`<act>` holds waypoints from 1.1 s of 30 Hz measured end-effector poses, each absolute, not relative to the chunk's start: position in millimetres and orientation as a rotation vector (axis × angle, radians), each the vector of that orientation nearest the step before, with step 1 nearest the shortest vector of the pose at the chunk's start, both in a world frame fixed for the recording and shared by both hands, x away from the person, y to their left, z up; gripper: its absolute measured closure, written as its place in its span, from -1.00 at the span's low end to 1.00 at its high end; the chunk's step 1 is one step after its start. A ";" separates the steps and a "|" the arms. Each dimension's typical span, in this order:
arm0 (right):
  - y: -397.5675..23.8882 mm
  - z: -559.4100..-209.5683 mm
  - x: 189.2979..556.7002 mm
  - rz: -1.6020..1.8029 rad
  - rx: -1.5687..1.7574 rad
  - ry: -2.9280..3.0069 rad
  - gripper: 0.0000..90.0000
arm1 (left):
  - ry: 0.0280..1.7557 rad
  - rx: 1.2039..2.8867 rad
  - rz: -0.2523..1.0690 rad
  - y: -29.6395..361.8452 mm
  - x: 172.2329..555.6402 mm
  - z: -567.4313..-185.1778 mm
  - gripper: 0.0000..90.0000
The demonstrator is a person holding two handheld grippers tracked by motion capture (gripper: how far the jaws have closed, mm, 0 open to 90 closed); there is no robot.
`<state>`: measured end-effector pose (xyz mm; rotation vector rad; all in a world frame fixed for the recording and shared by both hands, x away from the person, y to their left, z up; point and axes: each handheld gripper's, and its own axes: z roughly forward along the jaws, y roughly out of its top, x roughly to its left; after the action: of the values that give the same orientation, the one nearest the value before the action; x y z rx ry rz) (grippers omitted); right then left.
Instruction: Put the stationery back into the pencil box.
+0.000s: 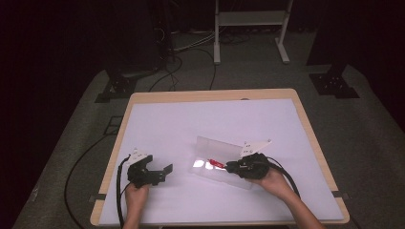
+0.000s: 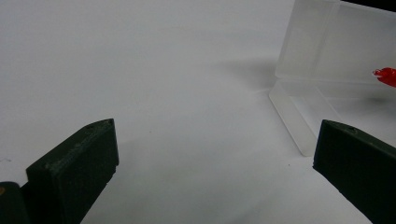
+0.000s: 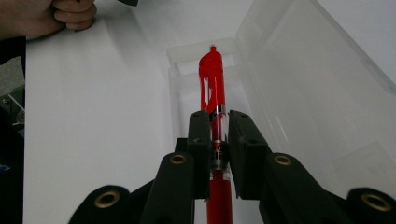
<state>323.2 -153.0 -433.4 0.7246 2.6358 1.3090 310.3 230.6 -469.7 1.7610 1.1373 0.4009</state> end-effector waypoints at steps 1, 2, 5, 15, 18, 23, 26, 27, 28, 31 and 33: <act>-152.6 -433.6 323.6 1.310 0.728 2.637 0.75 | 1.137 1.761 0.401 230.5 310.2 -469.7 -1.00; -151.9 -434.0 324.1 1.309 0.730 2.639 0.75 | 1.137 1.761 0.400 230.6 310.2 -469.7 -1.00; -150.3 -435.0 325.6 1.308 0.726 2.641 0.75 | 1.137 1.761 0.400 230.7 310.3 -469.7 -1.00; -146.2 -439.4 330.4 1.298 0.736 2.656 0.75 | 1.137 1.760 0.400 230.7 310.1 -469.7 -1.00; -144.6 -443.0 332.2 1.285 0.738 2.670 0.75 | 1.137 1.759 0.399 230.8 310.3 -469.8 -1.00; -141.7 -449.4 334.4 1.248 0.743 2.698 0.75 | 1.138 1.759 0.399 231.1 310.4 -469.8 -1.00; -140.9 -452.4 335.3 1.234 0.743 2.710 0.75 | 1.138 1.758 0.400 231.1 310.4 -469.9 -1.00; -140.6 -453.3 335.7 1.232 0.740 2.712 0.75 | 1.139 1.755 0.399 231.0 310.4 -470.0 -1.00; -140.2 -454.3 336.4 1.223 0.738 2.718 0.75 | 1.140 1.758 0.399 231.2 310.4 -469.8 -1.00; -139.8 -456.5 337.2 1.214 0.739 2.727 0.75 | 1.142 1.755 0.397 231.4 310.6 -469.8 -1.00; -139.6 -457.9 337.0 1.201 0.746 2.736 0.75 | 1.141 1.757 0.398 231.4 310.6 -469.8 -1.00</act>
<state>337.0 -139.6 -457.9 0.7462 2.7359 1.2008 310.6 231.4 -469.8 1.7573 1.1407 0.3980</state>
